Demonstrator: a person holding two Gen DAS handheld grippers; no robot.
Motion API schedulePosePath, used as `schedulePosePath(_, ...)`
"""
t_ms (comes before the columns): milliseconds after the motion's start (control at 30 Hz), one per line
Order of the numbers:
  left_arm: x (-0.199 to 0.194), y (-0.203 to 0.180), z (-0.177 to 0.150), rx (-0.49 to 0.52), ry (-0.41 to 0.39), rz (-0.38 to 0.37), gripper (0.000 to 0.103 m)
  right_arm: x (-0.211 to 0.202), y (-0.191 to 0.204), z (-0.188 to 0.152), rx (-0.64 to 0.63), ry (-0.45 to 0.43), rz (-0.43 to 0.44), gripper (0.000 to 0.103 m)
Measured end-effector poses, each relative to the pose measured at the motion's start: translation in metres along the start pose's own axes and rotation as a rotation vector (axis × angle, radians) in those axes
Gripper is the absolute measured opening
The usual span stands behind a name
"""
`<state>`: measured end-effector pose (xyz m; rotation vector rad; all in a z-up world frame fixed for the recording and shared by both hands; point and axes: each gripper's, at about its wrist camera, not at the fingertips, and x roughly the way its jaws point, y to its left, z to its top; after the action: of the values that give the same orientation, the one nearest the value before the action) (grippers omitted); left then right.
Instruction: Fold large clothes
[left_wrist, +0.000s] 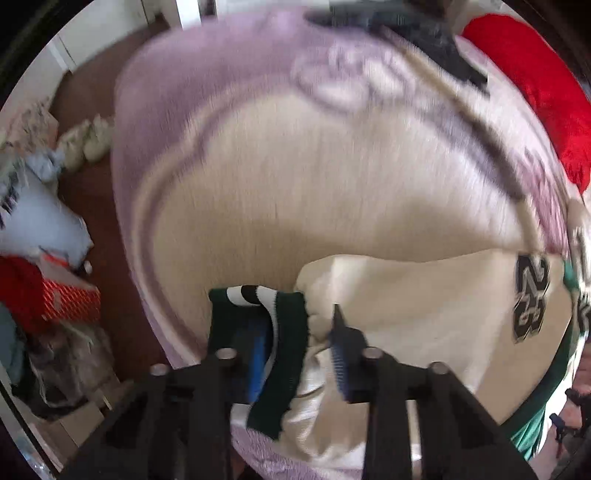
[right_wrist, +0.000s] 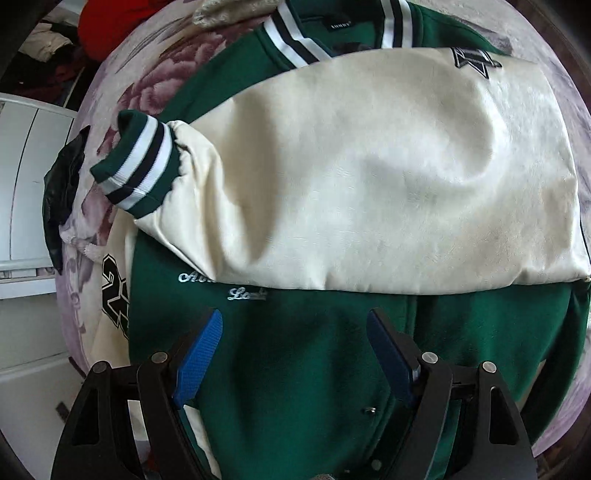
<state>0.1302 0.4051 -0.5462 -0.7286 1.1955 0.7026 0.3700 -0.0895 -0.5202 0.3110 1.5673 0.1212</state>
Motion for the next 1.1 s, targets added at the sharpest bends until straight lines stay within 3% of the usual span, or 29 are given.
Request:
schedulePosePath(167, -0.035, -0.005, 0.085, -0.038, -0.156, -0.089, 0.016, -0.008, 0.024, 0.012, -0.020, -0.045, -0.008, 0.082)
schedulePosePath(267, -0.032, -0.013, 0.133, -0.036, -0.192, -0.155, 0.016, -0.011, 0.039, 0.021, -0.018, -0.080, 0.001, 0.082)
schedulePosePath(367, -0.002, -0.021, 0.172, -0.016, -0.148, -0.180, 0.017, -0.009, 0.051, 0.032, 0.002, -0.105, 0.028, 0.082)
schedulePosePath(433, 0.033, -0.023, 0.187, -0.016, -0.056, -0.157, 0.021, -0.005, 0.056, 0.038, 0.037, -0.106, 0.066, 0.082)
schedulePosePath(533, 0.066, -0.011, 0.187, -0.069, 0.059, -0.152, 0.027, 0.007, 0.063, 0.046, 0.109, -0.105, 0.136, 0.082)
schedulePosePath(667, 0.058, 0.005, 0.176, -0.081, 0.030, -0.177, 0.046, 0.031, 0.105, 0.061, 0.111, -0.151, 0.333, 0.082)
schedulePosePath(700, 0.054, 0.010, 0.174, -0.083, 0.028, -0.172, 0.057, 0.041, 0.121, 0.064, 0.088, -0.139, 0.349, 0.082)
schedulePosePath(733, 0.049, 0.015, 0.172, -0.085, 0.021, -0.165, 0.066, 0.054, 0.135, 0.067, 0.062, -0.107, 0.328, 0.082)
schedulePosePath(767, 0.042, 0.018, 0.174, -0.088, 0.011, -0.165, 0.066, 0.071, 0.148, 0.069, 0.035, -0.054, 0.309, 0.082)
schedulePosePath(833, 0.031, 0.027, 0.171, -0.097, -0.005, -0.160, 0.068, 0.082, 0.160, 0.068, -0.015, -0.027, 0.269, 0.083)
schedulePosePath(900, 0.016, 0.035, 0.167, -0.103, -0.024, -0.168, 0.082, 0.073, 0.164, 0.067, -0.066, -0.023, 0.268, 0.083)
schedulePosePath(933, 0.009, 0.039, 0.164, -0.109, -0.036, -0.172, 0.084, 0.061, 0.159, 0.065, -0.067, -0.026, 0.296, 0.083)
schedulePosePath(1033, -0.008, 0.046, 0.145, -0.147, -0.041, -0.203, 0.084, 0.032, 0.136, 0.058, -0.025, -0.037, 0.345, 0.083)
schedulePosePath(1100, -0.007, 0.041, 0.122, -0.192, -0.016, -0.247, 0.084, 0.011, 0.116, 0.050, -0.014, -0.061, 0.324, 0.083)
